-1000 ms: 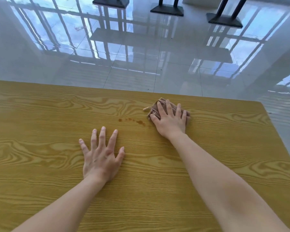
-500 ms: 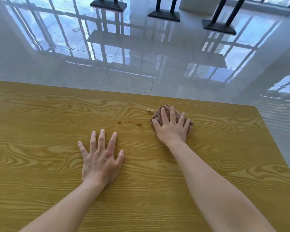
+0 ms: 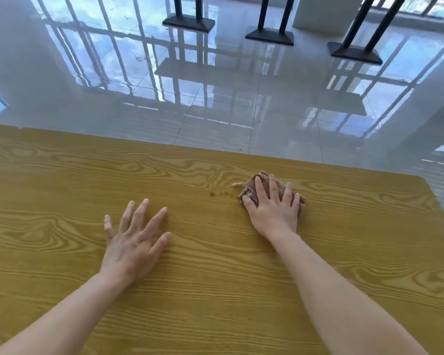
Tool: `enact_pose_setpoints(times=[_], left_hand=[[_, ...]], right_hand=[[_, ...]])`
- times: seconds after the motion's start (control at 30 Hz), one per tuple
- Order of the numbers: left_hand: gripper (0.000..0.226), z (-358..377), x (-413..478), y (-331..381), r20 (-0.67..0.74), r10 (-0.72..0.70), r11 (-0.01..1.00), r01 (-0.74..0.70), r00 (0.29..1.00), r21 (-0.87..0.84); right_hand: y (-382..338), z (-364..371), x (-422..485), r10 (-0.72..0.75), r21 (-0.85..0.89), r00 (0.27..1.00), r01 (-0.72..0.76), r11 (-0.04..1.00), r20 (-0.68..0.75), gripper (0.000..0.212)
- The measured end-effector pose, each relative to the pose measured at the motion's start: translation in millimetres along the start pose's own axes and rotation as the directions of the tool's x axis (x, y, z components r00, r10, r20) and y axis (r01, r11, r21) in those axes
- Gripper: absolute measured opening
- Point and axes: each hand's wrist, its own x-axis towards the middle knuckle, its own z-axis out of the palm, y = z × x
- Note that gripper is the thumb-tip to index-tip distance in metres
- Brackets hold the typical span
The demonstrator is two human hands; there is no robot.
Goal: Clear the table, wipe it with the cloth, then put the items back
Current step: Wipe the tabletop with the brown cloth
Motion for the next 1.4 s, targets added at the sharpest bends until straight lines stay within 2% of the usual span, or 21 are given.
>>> enact_pose_setpoints(times=[0.07,0.17,0.23,0.33,0.43,0.5,0.53,0.6,0.7,0.77,0.83,0.93,1.0,1.03,1.1,1.17,1.23,1.27,1.33,1.4], left_hand=[[0.067,7,-4,-8,0.015,-0.015,0.999,0.014,1.0,0.035],[0.067,9,-5,-5,0.0,0.007,0.999,-0.007,1.0,0.049],[0.067,10,-6,-5,-0.013,0.007,0.999,-0.007,1.0,0.039],[0.067,10,-5,-6,-0.028,0.012,0.999,-0.012,1.0,0.031],[0.067,10,-5,-5,-0.052,0.018,1.0,-0.017,0.998,0.013],[0.066,10,-6,-5,-0.047,0.019,1.0,-0.019,0.999,0.011],[0.066,10,-6,-5,-0.038,0.016,1.0,-0.015,0.999,0.014],[0.067,8,-7,-6,-0.032,0.01,1.0,-0.01,0.999,0.019],[0.068,6,-8,-6,-0.033,0.014,1.0,-0.013,0.999,0.014],[0.069,7,-7,-6,-0.039,0.016,1.0,-0.016,0.999,0.01],[0.069,8,-7,-6,-0.046,0.017,1.0,-0.016,0.999,0.013],[0.069,8,-7,-5,-0.055,0.015,1.0,-0.014,0.998,0.009],[0.069,7,-6,-5,-0.059,0.01,1.0,-0.01,0.998,0.001],[0.069,6,-5,-6,-0.056,0.011,1.0,-0.011,0.998,-0.002],[0.067,5,-6,-7,-0.062,0.009,1.0,-0.011,0.998,-0.022],[0.062,4,-9,-8,-0.086,-0.002,0.997,-0.005,0.996,-0.082],[0.058,3,-11,-9,-0.1,-0.01,0.99,-0.004,0.995,-0.142],[0.057,3,-11,-9,-0.108,-0.018,0.987,0.0,0.994,-0.162],[0.056,2,-9,-10,-0.109,-0.016,0.985,-0.003,0.994,-0.17],[0.057,3,-8,-8,-0.103,-0.005,0.986,-0.012,0.995,-0.163]], right_hand=[[-12,9,-39,-0.162,-0.025,0.987,0.162,0.986,0.001,0.068],[0,26,-132,-0.428,-0.067,0.903,0.43,0.9,0.035,0.065],[16,31,-165,-0.509,-0.113,0.86,0.51,0.853,0.034,0.067],[22,16,-105,-0.402,-0.146,0.916,0.398,0.906,0.001,0.068],[-8,-2,-10,-0.088,-0.023,0.996,0.087,0.996,-0.017,0.071],[-29,-3,15,0.005,0.004,1.0,-0.005,1.0,0.006,0.071],[-36,2,8,-0.029,-0.01,1.0,0.029,1.0,0.008,0.071],[-39,15,-41,-0.195,-0.041,0.981,0.195,0.98,0.002,0.068],[-19,36,-143,-0.445,-0.094,0.895,0.442,0.892,-0.019,0.066],[-5,38,-162,-0.511,-0.106,0.859,0.512,0.853,0.039,0.068],[-6,27,-126,-0.484,-0.136,0.875,0.482,0.866,0.022,0.068],[-39,5,-26,-0.232,-0.037,0.97,0.23,0.973,-0.068,0.067],[-67,0,30,-0.073,0.017,0.997,0.074,0.997,-0.03,0.071],[-81,1,38,-0.06,0.017,0.998,0.06,0.998,-0.004,0.072],[-98,9,12,-0.201,-0.013,0.979,0.202,0.979,0.022,0.069],[-91,22,-55,-0.445,-0.046,0.895,0.446,0.894,0.03,0.065],[-62,33,-129,-0.597,-0.08,0.802,0.597,0.798,0.034,0.063],[-46,32,-144,-0.615,-0.097,0.788,0.615,0.782,0.035,0.063],[-20,24,-120,-0.57,-0.144,0.82,0.57,0.809,0.045,0.062],[-19,12,-66,-0.363,-0.14,0.932,0.358,0.923,-0.004,0.064]])
